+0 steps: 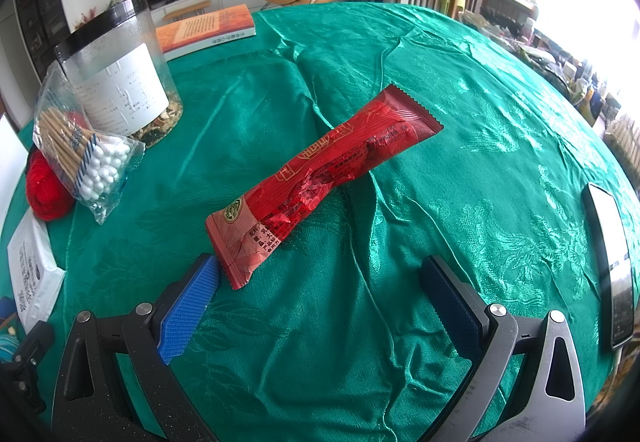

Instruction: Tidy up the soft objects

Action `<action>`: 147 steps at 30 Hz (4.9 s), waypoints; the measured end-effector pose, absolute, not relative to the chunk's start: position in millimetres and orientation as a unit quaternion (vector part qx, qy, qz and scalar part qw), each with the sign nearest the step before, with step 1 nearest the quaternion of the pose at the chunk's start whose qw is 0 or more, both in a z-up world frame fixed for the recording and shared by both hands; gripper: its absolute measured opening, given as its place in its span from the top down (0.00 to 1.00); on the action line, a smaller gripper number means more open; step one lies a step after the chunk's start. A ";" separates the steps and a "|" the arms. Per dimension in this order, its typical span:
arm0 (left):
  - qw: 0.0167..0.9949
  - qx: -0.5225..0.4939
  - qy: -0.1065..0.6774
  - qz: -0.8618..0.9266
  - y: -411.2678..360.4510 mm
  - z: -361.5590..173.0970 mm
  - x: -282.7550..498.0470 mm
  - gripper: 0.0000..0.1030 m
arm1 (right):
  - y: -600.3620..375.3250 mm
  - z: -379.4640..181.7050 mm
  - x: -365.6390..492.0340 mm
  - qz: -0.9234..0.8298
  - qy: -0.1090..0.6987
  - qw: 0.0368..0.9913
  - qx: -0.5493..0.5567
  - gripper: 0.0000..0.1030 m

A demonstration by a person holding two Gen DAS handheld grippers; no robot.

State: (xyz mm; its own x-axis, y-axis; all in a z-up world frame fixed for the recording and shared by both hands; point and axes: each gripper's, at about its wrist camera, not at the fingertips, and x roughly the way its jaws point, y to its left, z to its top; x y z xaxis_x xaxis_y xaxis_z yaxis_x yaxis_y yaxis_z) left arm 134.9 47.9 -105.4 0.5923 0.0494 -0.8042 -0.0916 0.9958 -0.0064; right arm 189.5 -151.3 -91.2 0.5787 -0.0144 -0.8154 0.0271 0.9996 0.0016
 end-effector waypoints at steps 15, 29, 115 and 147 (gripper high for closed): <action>0.892 -0.024 0.450 0.039 48.3 -105.3 134.6 0.00 | -151.0 -91.2 189.7 -0.012 0.459 0.888 0.007 0.01; 0.892 -0.029 0.450 0.032 50.5 -104.0 132.4 0.00 | -151.0 -91.3 189.8 -0.012 0.459 0.888 0.007 0.01; 0.889 -0.203 0.408 -0.032 132.2 -7.9 127.0 0.36 | -174.3 11.1 190.8 0.107 0.459 0.879 0.077 0.83; 0.919 -0.147 0.345 0.118 232.8 29.1 0.2 0.09 | 7.6 -39.5 96.2 0.375 0.484 0.790 -0.022 0.20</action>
